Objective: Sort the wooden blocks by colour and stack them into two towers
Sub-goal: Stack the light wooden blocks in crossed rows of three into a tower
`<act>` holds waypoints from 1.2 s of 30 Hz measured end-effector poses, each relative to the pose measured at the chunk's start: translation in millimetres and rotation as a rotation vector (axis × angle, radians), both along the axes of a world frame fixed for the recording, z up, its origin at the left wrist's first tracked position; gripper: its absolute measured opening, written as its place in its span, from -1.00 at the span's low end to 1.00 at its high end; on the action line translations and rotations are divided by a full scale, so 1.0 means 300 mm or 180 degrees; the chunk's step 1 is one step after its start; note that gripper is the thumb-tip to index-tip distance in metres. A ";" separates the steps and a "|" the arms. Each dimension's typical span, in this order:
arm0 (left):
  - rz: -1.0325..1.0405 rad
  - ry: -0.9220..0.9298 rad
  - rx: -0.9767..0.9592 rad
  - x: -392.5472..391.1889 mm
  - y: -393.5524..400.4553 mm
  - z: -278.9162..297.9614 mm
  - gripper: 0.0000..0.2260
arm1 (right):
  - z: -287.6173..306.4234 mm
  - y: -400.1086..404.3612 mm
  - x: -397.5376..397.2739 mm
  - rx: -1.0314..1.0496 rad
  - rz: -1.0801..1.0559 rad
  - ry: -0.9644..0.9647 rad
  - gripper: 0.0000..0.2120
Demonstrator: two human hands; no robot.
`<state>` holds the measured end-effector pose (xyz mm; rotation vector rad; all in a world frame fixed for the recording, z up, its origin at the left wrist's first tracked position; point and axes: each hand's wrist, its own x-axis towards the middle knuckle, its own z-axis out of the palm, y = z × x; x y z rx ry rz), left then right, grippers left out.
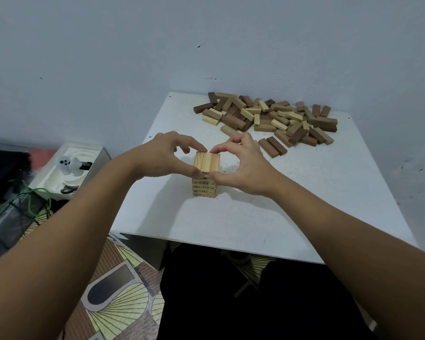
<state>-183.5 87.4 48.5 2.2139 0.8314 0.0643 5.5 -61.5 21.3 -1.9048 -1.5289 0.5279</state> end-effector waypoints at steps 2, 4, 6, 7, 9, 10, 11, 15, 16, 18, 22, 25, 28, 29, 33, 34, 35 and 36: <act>0.0012 -0.0026 -0.0151 -0.011 0.002 -0.001 -0.49 | 0.000 -0.004 0.003 -0.0023 0.0019 0.0053 -0.50; 0.0029 -0.0070 -0.0282 -0.026 0.006 -0.002 -0.45 | -0.004 -0.011 0.006 -0.0018 0.0030 0.0103 -0.46; 0.0072 -0.0114 -0.0369 -0.038 0.011 -0.001 -0.43 | -0.010 -0.018 0.013 -0.0020 0.0012 0.0146 -0.42; 0.0090 -0.0111 -0.0384 -0.043 0.014 0.000 -0.43 | -0.012 -0.020 0.016 -0.0032 0.0001 0.0160 -0.40; 0.0108 -0.0064 -0.0365 -0.048 0.019 0.003 -0.43 | -0.015 -0.025 0.022 -0.0065 -0.0010 0.0169 -0.38; 0.0120 -0.0051 -0.0363 -0.049 0.021 0.003 -0.44 | -0.015 -0.026 0.025 -0.0072 -0.0011 0.0173 -0.38; 0.0132 -0.0052 -0.0382 -0.048 0.022 0.003 -0.45 | -0.016 -0.027 0.027 -0.0073 -0.0012 0.0177 -0.39; 0.0162 -0.0122 -0.0507 -0.041 0.021 -0.009 -0.54 | -0.024 -0.026 0.027 -0.0023 -0.0031 0.0221 -0.44; 0.0166 -0.0141 -0.0519 -0.039 0.021 -0.013 -0.56 | -0.026 -0.025 0.027 -0.0009 -0.0036 0.0246 -0.45; 0.0172 -0.0150 -0.0521 -0.036 0.022 -0.016 -0.58 | -0.029 -0.024 0.028 0.0010 -0.0047 0.0288 -0.46; 0.0147 -0.0143 -0.0507 -0.035 0.022 -0.014 -0.58 | -0.033 -0.021 0.027 0.0023 -0.0058 0.0305 -0.48; 0.0168 -0.0146 -0.0507 -0.035 0.021 -0.014 -0.58 | -0.034 -0.019 0.024 0.0023 -0.0068 0.0325 -0.49; 0.0160 -0.0145 -0.0493 -0.035 0.019 -0.012 -0.58 | -0.032 -0.020 0.023 -0.0004 -0.0060 0.0324 -0.49; 0.0156 -0.0145 -0.0498 -0.034 0.017 -0.011 -0.58 | -0.032 -0.020 0.023 -0.0004 -0.0055 0.0319 -0.49; 0.0159 -0.0102 -0.0520 -0.035 0.014 -0.008 -0.56 | -0.035 -0.022 0.027 -0.0029 -0.0044 0.0311 -0.42; 0.0159 -0.0070 -0.0524 -0.036 0.014 -0.004 -0.53 | -0.038 -0.025 0.030 -0.0054 -0.0035 0.0324 -0.36; 0.0154 -0.0026 -0.0536 -0.038 0.011 0.003 -0.50 | -0.042 -0.028 0.032 -0.0069 -0.0027 0.0355 -0.30; 0.0153 0.0026 -0.0558 -0.040 0.009 0.010 -0.44 | -0.047 -0.032 0.036 -0.0056 -0.0032 0.0407 -0.27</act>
